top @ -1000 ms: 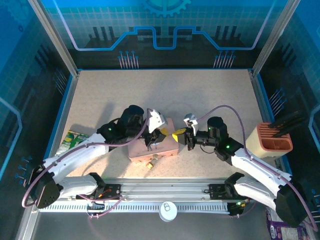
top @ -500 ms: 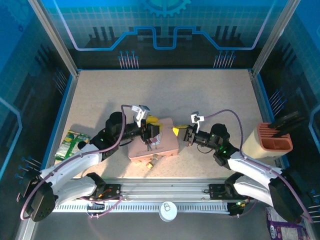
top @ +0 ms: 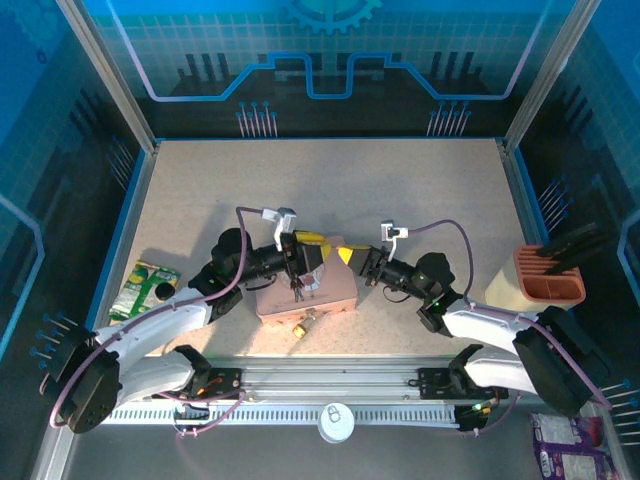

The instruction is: Unlock the padlock with the key

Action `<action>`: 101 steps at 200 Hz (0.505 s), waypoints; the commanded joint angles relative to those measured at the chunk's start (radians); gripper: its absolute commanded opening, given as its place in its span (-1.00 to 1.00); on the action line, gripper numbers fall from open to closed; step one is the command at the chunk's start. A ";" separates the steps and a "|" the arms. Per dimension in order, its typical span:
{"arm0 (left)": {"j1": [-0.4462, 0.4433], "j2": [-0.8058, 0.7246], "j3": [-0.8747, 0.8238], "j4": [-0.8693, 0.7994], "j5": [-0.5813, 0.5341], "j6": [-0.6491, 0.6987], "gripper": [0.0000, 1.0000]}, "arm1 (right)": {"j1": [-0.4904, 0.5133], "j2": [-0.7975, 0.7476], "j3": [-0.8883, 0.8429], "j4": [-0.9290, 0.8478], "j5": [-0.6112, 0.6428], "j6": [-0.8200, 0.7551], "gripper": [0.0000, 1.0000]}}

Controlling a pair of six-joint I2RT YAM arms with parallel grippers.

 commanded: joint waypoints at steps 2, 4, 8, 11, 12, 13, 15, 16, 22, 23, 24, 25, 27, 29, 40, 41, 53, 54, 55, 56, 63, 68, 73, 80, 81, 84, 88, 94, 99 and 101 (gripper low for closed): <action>0.005 0.008 -0.002 0.045 0.026 -0.029 -0.09 | 0.023 0.000 0.017 0.071 0.033 0.013 -1.00; 0.004 0.008 -0.002 0.047 0.027 -0.029 -0.09 | 0.024 0.000 0.018 0.072 0.033 0.013 -1.00; 0.004 0.011 0.000 0.045 0.029 -0.029 -0.10 | 0.025 0.000 0.018 0.073 0.033 0.014 -1.00; 0.005 0.013 0.002 0.045 0.029 -0.030 -0.10 | 0.026 0.002 0.017 0.073 0.035 0.015 -1.00; 0.006 0.014 0.003 0.044 0.029 -0.030 -0.10 | 0.026 0.002 0.017 0.073 0.036 0.015 -1.00; 0.006 0.015 0.003 0.044 0.029 -0.030 -0.10 | 0.027 0.002 0.017 0.074 0.037 0.015 -1.00; 0.005 0.015 0.004 0.044 0.030 -0.030 -0.10 | 0.027 0.002 0.017 0.074 0.038 0.017 -1.00; 0.005 0.016 0.004 0.044 0.030 -0.031 -0.10 | 0.028 0.001 0.018 0.075 0.039 0.017 -1.00; 0.004 0.020 0.006 0.046 0.032 -0.034 -0.11 | 0.029 0.002 0.017 0.079 0.042 0.022 -1.00; 0.004 0.021 0.006 0.046 0.033 -0.035 -0.11 | 0.029 0.002 0.017 0.080 0.043 0.022 -1.00; 0.004 0.021 0.006 0.046 0.033 -0.035 -0.12 | 0.031 0.003 0.016 0.081 0.043 0.022 -1.00; 0.004 0.023 0.007 0.047 0.033 -0.035 -0.12 | 0.032 0.003 0.016 0.082 0.044 0.023 -1.00; 0.005 0.024 0.008 0.047 0.035 -0.036 -0.13 | 0.032 0.003 0.015 0.083 0.045 0.023 -1.00; 0.005 0.025 0.008 0.049 0.036 -0.036 -0.14 | 0.033 0.003 0.015 0.085 0.046 0.023 -1.00; 0.006 0.033 0.013 0.056 0.047 -0.042 -0.20 | 0.038 0.006 0.016 0.088 0.054 0.029 -1.00; 0.005 0.035 0.013 0.056 0.048 -0.042 -0.21 | 0.038 0.006 0.015 0.088 0.055 0.031 -1.00; 0.005 0.043 0.019 0.064 0.059 -0.049 -0.31 | 0.043 0.013 0.017 0.096 0.062 0.034 -1.00; 0.005 0.044 0.020 0.065 0.060 -0.049 -0.31 | 0.044 0.015 0.016 0.098 0.062 0.034 -1.00; 0.004 0.047 0.020 0.065 0.061 -0.049 -0.32 | 0.044 0.015 0.016 0.099 0.062 0.035 -1.00; 0.005 0.047 0.020 0.067 0.061 -0.050 -0.33 | 0.044 0.015 0.016 0.101 0.061 0.035 -1.00; 0.005 0.052 0.021 0.075 0.070 -0.056 -0.37 | 0.047 0.020 0.016 0.109 0.065 0.038 -1.00; 0.005 0.057 0.023 0.080 0.074 -0.059 -0.41 | 0.049 0.023 0.015 0.114 0.066 0.039 -1.00; 0.006 0.061 0.025 0.085 0.078 -0.061 -0.44 | 0.050 0.027 0.017 0.117 0.066 0.042 -1.00; 0.003 0.064 0.024 0.093 0.081 -0.065 -0.49 | 0.051 0.033 0.017 0.123 0.067 0.043 -1.00; 0.004 0.066 0.023 0.094 0.082 -0.067 -0.50 | 0.051 0.034 0.018 0.123 0.069 0.044 -1.00; 0.005 0.069 0.023 0.099 0.084 -0.069 -0.52 | 0.051 0.035 0.017 0.125 0.068 0.045 -1.00; 0.004 0.070 0.023 0.103 0.086 -0.070 -0.56 | 0.053 0.037 0.016 0.127 0.070 0.045 -1.00; 0.005 0.074 0.024 0.104 0.089 -0.072 -0.61 | 0.053 0.040 0.015 0.132 0.072 0.048 -1.00; 0.004 0.076 0.025 0.106 0.091 -0.073 -0.65 | 0.053 0.044 0.013 0.137 0.072 0.049 -1.00; 0.005 0.076 0.025 0.105 0.091 -0.073 -0.66 | 0.053 0.045 0.014 0.137 0.073 0.049 -1.00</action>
